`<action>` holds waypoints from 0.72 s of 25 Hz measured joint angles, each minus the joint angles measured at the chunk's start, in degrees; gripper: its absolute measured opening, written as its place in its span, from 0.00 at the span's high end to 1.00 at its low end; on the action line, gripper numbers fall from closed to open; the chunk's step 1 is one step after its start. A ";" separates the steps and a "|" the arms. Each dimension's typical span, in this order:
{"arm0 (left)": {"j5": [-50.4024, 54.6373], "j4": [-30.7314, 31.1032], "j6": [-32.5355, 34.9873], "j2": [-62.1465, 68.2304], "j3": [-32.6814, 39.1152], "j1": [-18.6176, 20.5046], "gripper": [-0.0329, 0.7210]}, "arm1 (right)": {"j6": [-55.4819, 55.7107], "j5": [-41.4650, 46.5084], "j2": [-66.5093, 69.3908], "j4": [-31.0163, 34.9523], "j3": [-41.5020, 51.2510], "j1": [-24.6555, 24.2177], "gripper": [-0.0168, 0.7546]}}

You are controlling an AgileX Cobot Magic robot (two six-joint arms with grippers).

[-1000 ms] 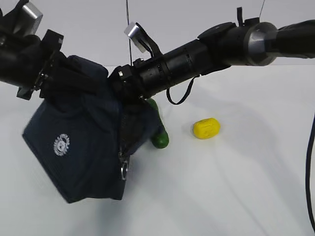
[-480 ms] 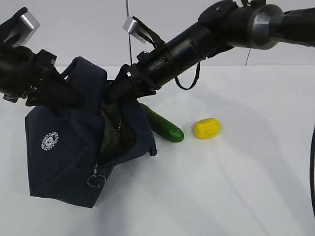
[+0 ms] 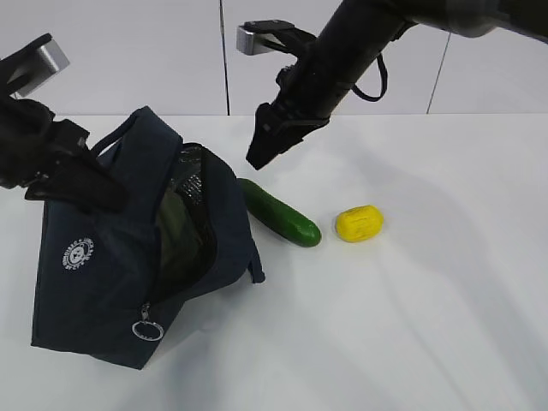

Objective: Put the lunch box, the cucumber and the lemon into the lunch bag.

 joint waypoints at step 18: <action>-0.31 -4.00 -1.27 0.00 -0.36 0.00 0.93 | 2.63 -4.11 6.39 -9.04 -0.13 -0.04 0.33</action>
